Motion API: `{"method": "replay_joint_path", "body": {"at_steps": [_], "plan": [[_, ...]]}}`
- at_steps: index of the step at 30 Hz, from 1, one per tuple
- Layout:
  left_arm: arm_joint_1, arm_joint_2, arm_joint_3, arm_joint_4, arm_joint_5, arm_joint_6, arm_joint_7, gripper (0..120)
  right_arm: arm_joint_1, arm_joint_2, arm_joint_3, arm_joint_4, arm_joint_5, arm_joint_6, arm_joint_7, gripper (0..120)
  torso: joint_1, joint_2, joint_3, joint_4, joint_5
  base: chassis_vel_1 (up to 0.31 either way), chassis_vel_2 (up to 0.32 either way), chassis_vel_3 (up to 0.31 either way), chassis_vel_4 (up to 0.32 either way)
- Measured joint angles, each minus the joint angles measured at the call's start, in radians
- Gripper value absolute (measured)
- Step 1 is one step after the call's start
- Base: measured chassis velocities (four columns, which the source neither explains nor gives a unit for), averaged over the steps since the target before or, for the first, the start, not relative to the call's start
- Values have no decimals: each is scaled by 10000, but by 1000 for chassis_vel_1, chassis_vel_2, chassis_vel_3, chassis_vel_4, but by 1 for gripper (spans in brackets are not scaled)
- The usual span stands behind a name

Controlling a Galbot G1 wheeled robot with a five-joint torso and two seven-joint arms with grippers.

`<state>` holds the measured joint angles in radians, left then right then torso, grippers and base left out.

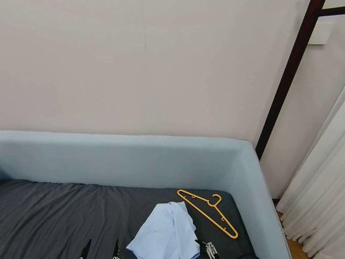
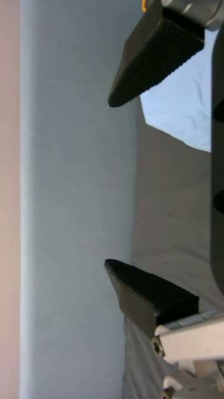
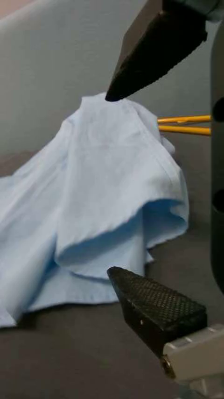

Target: Pick up the clothes from the sofa and hang them on the clothes hanger.

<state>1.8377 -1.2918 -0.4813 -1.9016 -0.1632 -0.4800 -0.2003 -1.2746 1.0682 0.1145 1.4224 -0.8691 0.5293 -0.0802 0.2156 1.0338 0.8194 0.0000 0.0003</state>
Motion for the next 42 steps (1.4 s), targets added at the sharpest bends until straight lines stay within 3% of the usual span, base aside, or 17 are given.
{"method": "replay_joint_path", "body": {"at_steps": [15, 34, 42], "plan": [[16, -23, -3, -64, 18, 86, 0, 95, 617, 453, 17, -1427, -605, 269, 381, 100, 0, 0, -1, 0, -1, 0, 0, 0, 0], [97, -132, -61, -89, -31, -11, -3, 94, 1325, 1089, -598, -1740, -1149, 158, 985, 100, 0, 0, 0, 0, -1, 0, 0, 0, 0], [187, -131, -133, -101, -40, -85, -4, 94, 1618, 1332, -966, -1962, -1383, 244, 1312, 72, 0, 2, 0, 1, -1, 0, 0, 0, 0]]}}
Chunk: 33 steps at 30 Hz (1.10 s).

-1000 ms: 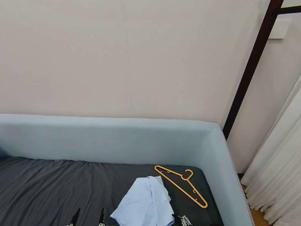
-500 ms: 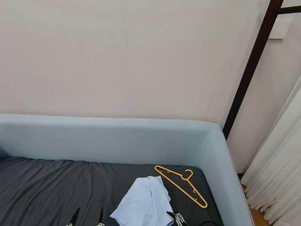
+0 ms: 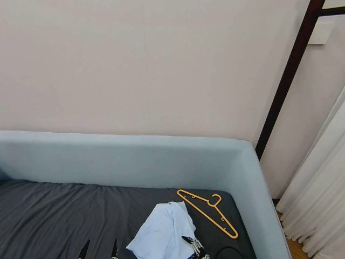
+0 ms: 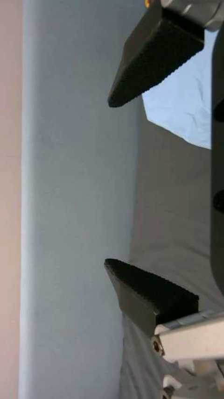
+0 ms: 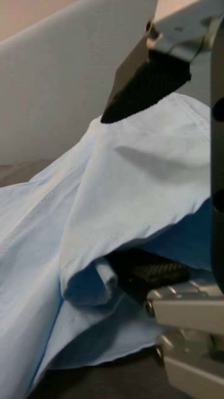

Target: Pick up the clothes from the sofa and hang them on the clothes hanger.

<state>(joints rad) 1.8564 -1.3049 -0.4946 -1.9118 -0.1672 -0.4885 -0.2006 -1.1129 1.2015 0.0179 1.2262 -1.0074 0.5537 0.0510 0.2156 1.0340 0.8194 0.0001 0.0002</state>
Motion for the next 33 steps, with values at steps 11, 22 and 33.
{"method": "replay_joint_path", "body": {"at_steps": [11, 22, 33], "plan": [[-8, 3, -7, 0, 0, -16, 0, 94, 48, 82, -223, 18, -103, 66, 39, 32, 0, 0, 0, 0, 0, 0, 0, 0, 0], [4, -39, -1, 28, 4, -58, 0, 94, 109, 85, -428, -99, 22, 71, 311, 0, 0, 0, 0, -1, 0, 0, 0, 0, 0], [-84, -1, 61, 133, 3, -94, -7, 94, 106, -77, -567, 631, 847, -219, 364, 0, 0, 0, 0, -2, 0, 0, 0, 0, 0]]}}
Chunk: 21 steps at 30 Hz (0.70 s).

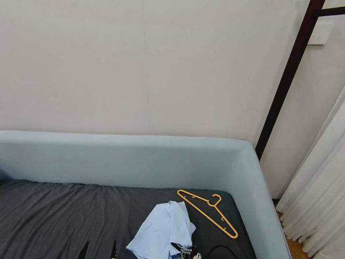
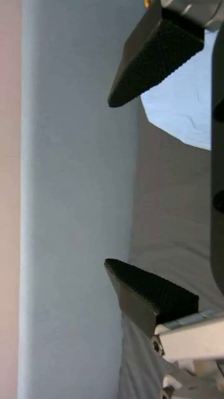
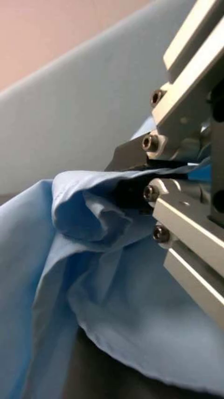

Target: Pick up the clothes from the sofa and hang them on the clothes hanger.

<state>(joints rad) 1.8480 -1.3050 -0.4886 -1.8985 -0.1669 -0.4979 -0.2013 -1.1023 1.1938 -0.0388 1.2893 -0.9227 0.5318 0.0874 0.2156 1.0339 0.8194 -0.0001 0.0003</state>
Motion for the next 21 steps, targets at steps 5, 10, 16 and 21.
{"method": "replay_joint_path", "body": {"at_steps": [5, 10, 16, 21], "plan": [[-116, -12, 111, 116, -3, -14, 1, 94, 110, -447, -314, 1112, 1524, -730, -64, 0, 0, 0, -1, 0, 0, 0, 0, 0, 0], [-183, -28, 203, 188, -2, -28, 3, 94, 521, -1217, -848, 2518, 3552, -1874, -289, 0, 0, -1, 0, 2, 0, 0, 0, 0, 0], [-253, -29, 240, 208, -2, -29, 9, 94, 939, -1777, -1131, 3677, 5107, -2807, -322, 0, 0, -3, 0, 1, 1, 0, 0, 0, 0], [-329, -1, 308, 264, -2, -30, 21, 94, 1548, -2218, -1375, 4653, 6717, -3691, -264, 0, 0, -3, 0, 0, 1, 0, 0, 0, 0]]}}
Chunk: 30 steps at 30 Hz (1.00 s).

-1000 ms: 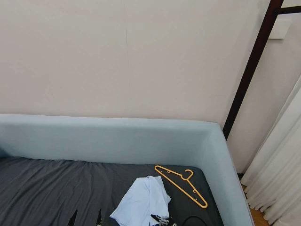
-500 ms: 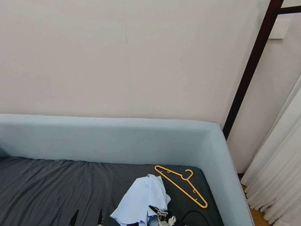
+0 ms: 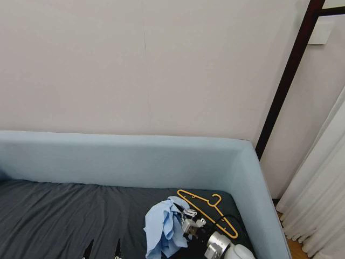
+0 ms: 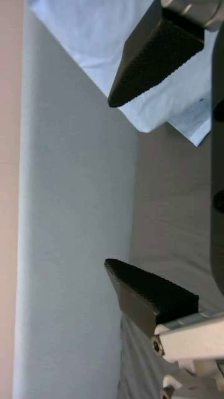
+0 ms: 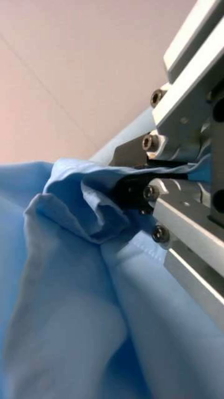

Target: Pick up the clothes from the sofa and hang them on the clothes hanger.

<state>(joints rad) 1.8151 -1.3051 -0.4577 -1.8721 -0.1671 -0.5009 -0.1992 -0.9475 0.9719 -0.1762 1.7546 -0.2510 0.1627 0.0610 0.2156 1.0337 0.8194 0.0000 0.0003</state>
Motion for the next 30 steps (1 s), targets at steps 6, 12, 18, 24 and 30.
{"method": "replay_joint_path", "body": {"at_steps": [6, 12, 18, 24, 30], "plan": [[-59, 6, 55, 53, 4, 0, 19, 94, 1404, -449, -315, 1000, 1848, -1218, 232, 0, 0, 0, 0, 1, 0, 0, 0, 0, 0], [-66, -13, 75, 57, 12, -12, 26, 94, 2428, -940, -417, 1593, 3277, -1898, 404, 0, 0, 0, 0, 2, -2, 0, 0, 0, 0], [-126, 3, 112, 175, 11, -68, 29, 94, 3408, -1364, -504, 1740, 4294, -2339, 669, 0, 0, 0, 0, -2, -1, 0, 0, 0, 0], [-214, 23, 139, 173, 3, -68, 31, 94, 5257, -1140, -1169, 1398, 5209, -2870, 1221, 0, 1, 0, 1, -1, 1, 0, 0, 0, 0], [-175, 24, 106, 151, -15, -140, 31, 94, 7463, -395, -2117, 1290, 6259, -3491, 2147, 0, 1, 1, 0, 2, -5, 0, 0, 0, 0]]}}
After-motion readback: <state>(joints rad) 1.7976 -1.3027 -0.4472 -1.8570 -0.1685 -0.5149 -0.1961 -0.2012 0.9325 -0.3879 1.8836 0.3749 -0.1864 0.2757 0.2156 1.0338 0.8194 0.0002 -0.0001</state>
